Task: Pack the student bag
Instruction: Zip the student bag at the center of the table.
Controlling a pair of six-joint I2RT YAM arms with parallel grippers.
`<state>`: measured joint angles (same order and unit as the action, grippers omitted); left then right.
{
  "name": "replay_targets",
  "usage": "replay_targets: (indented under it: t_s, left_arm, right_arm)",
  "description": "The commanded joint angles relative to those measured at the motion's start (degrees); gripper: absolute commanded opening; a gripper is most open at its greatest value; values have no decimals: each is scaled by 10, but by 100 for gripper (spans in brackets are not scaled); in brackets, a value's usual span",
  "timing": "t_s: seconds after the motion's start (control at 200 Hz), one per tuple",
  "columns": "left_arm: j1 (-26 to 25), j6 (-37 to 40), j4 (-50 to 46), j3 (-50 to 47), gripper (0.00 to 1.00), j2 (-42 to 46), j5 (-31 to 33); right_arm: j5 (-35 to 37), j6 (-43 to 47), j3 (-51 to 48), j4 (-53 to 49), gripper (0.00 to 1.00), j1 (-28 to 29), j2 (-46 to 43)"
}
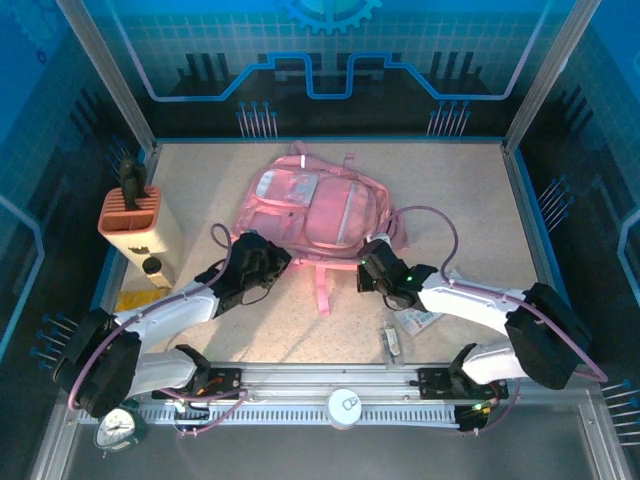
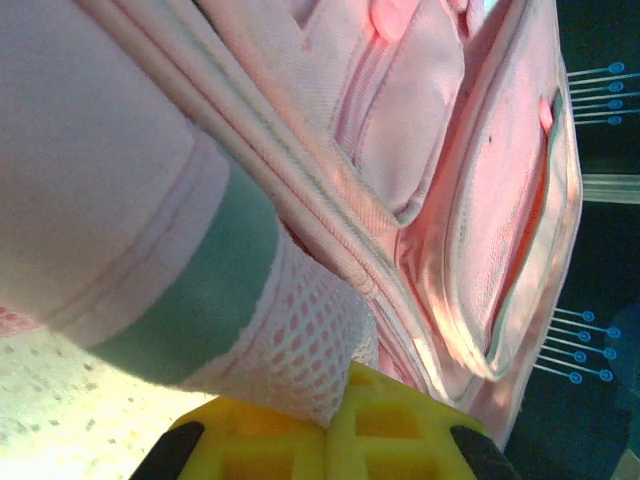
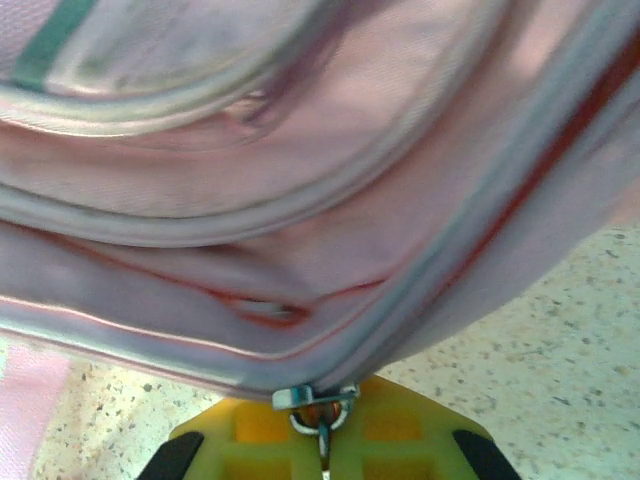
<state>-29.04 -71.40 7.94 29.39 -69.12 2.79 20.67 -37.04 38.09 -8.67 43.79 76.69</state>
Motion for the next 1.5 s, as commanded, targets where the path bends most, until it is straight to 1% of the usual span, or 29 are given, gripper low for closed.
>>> replay_targets:
  t_s: [0.0, 0.105, 0.225, 0.295, 0.395, 0.475, 0.535, 0.565, 0.605, 0.63, 0.65, 0.68, 0.8, 0.921, 0.976, 1.051, 1.116, 1.211, 1.256, 1.301, 1.376, 1.491]
  left_arm:
    - [52, 57, -28, 15, 0, 10, 14]
    - [68, 89, -61, 53, 0, -7, 2]
    - [77, 117, -58, 91, 0, -48, -4]
    - [102, 134, -57, 122, 0, -89, -42]
    - [131, 159, -35, 162, 0, -142, -118]
    - [136, 177, -52, 183, 3, -160, -134]
    - [136, 190, -66, 183, 9, -157, -134]
    - [136, 194, -70, 178, 15, -152, -132]
    - [136, 199, -76, 167, 29, -143, -128]
    - [135, 201, -79, 162, 36, -136, -128]
    - [136, 199, -80, 155, 40, -131, -128]
    - [135, 191, -81, 141, 43, -121, -129]
    - [116, 120, -43, 68, 55, -78, -134]
    - [79, 48, 2, 14, 63, -48, -143]
    - [48, 20, 8, 2, 64, -35, -131]
    - [-7, -21, 31, -19, 67, -21, -89]
    - [-43, -52, 48, -25, 67, -22, -66]
    - [-78, -73, 68, -26, 66, -39, -32]
    - [-82, -84, 76, -26, 63, -50, -28]
    - [-87, -95, 105, -29, 61, -64, -28]
    - [-96, -108, 151, -28, 60, -92, -26]
    - [-103, -112, 166, 5, 58, -141, -37]
  right_arm:
    - [1, 22, -14, -62, 0, -20, -32]
    - [-21, 46, -9, -66, 0, -9, -37]
    - [-34, 69, 3, -46, 0, 53, -27]
    - [-54, 64, 22, -34, 0, 79, -5]
    - [-100, 40, 39, 2, 0, 89, 33]
    - [-110, 32, 49, 23, 0, 93, 55]
    - [-105, 28, 57, 20, 0, 93, 67]
    - [-103, 26, 59, 17, 0, 92, 71]
    - [-106, 26, 60, 17, 0, 90, 74]
    - [-110, 27, 60, 18, 0, 90, 76]
    - [-113, 27, 61, 18, 0, 91, 78]
    - [-118, 28, 60, 19, 0, 91, 79]
    - [-125, 24, 59, 18, 0, 91, 85]
    - [-130, 20, 59, 15, 0, 91, 85]
    - [-130, 18, 58, 15, 0, 92, 84]
    - [-132, 15, 57, 12, 0, 93, 83]
    - [-131, 14, 55, 13, 0, 93, 82]
    - [-132, 14, 56, 11, 0, 93, 82]
    - [-135, 16, 56, 10, 0, 93, 83]
    - [-137, 17, 57, 9, 0, 94, 83]
    - [-138, 18, 54, 12, 0, 94, 82]
    - [-142, 21, 51, 13, 0, 95, 81]
